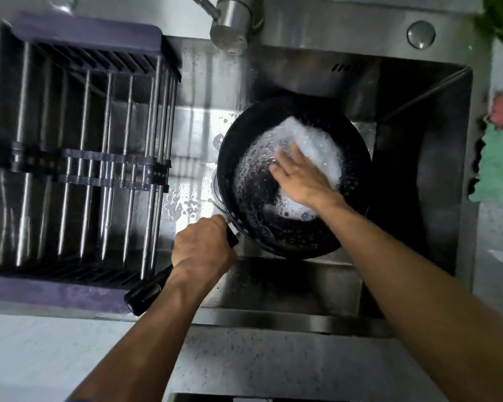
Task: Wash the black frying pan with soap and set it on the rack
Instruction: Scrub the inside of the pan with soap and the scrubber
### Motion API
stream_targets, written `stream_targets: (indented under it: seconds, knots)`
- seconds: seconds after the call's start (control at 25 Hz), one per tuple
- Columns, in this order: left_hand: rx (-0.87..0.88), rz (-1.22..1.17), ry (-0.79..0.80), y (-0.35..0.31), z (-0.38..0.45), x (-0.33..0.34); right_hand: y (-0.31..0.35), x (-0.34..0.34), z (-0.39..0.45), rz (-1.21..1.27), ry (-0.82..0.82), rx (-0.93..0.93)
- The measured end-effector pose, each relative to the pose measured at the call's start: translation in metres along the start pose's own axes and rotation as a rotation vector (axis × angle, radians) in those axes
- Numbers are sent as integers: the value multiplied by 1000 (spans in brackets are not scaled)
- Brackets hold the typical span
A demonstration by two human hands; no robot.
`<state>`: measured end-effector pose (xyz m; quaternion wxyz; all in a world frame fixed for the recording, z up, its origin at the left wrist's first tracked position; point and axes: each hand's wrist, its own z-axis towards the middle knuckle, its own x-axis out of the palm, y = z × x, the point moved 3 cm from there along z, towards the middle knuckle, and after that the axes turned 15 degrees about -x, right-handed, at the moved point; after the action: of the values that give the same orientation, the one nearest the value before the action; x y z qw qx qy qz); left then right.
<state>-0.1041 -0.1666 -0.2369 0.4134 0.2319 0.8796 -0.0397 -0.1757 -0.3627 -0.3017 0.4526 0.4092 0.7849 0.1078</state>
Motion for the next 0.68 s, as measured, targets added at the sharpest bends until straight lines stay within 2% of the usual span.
stream_targets:
  seconds: [0.04,0.12,0.2,0.28,0.4,0.48,0.52,0.56,0.64,0.68]
  knots:
    - [5,1,-4,1,0,0,-19,-4,-11,-95,-2,90]
    - [18,9,-10,1,-1,-3,-24,23,-54,-77,78,147]
    - [26,26,-12,1,-2,-4,22,66,-58,175,167,-37]
    - [27,35,-7,-1,-2,-4,41,55,-17,289,75,-132]
    - [18,38,-7,-2,-1,-2,-12,1,0,161,-1,62]
    - [18,43,0,-1,-1,-3,-25,18,-44,122,50,146]
    - [15,46,3,-1,-2,-4,0,38,-60,171,107,108]
    - [12,45,8,-1,-2,-3,29,55,-57,318,87,-25]
    - [12,51,8,-2,-1,-3,74,53,-15,792,-111,-286]
    - [12,53,5,-1,-1,-3,83,29,12,971,-247,-285]
